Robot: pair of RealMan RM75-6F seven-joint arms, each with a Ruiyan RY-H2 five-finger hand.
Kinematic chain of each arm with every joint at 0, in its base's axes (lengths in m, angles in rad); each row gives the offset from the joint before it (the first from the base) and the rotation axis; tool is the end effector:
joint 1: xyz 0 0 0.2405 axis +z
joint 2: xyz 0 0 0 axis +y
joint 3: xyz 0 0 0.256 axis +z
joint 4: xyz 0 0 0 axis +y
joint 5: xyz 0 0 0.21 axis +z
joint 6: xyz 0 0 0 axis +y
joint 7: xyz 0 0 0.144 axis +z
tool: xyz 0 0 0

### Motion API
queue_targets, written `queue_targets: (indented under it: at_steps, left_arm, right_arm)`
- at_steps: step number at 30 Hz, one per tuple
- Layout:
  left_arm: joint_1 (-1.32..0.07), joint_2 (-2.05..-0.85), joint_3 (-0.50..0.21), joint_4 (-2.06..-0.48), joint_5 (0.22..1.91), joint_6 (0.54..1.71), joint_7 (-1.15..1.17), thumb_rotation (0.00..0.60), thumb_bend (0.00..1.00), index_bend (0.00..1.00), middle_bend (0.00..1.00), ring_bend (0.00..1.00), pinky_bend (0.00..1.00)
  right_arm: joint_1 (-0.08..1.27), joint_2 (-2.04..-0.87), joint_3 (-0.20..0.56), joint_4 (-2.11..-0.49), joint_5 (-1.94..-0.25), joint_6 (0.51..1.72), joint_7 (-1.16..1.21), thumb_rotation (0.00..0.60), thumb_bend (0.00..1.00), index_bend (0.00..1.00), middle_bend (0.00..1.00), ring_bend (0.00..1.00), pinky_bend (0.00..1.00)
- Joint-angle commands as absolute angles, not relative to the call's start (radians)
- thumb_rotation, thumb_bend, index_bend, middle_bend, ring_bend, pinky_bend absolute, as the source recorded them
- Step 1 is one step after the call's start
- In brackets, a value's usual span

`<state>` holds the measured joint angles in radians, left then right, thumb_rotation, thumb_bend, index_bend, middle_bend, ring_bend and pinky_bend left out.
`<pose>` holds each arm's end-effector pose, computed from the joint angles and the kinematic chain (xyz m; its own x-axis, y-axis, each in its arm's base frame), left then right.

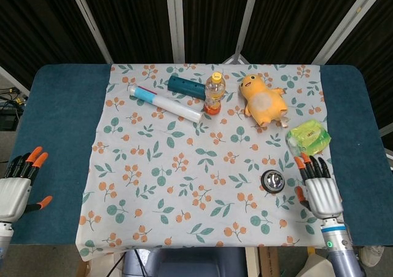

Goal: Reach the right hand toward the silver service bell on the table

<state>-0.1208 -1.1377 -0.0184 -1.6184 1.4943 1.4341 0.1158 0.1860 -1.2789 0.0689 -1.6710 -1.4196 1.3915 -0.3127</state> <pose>-0.3077 0.1849 0.1417 0.4799 0.0683 0.8746 0.8773 -0.0446 -0.4779 -0.2739 -0.2103 0.0966 0.4748 -0.0608 0.8780 -0.8797 -0.0607 0.4716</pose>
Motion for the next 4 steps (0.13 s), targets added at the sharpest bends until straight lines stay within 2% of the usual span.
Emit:
queue_targets:
  at_steps: [1,4]
  left_arm:
    - [-0.120,-1.137,-0.018,-1.620,1.496,1.437,0.117,0.600,0.00,0.00,0.00,0.00,0.00]
    - [-0.119,-1.136,-0.019,-1.622,1.498,1.439,0.115,0.600,0.00,0.00,0.00,0.00,0.00]
  right_arm:
    - [0.141,-1.202,0.084,-1.702,-1.447,1.460,-0.235,0.600,0.40,0.00,0.00,0.00,0.00]
    - [0.104,-1.163,0.071,-1.676,-1.479,1.518,-0.186,0.600,0.39,0.00,0.00,0.00,0.00]
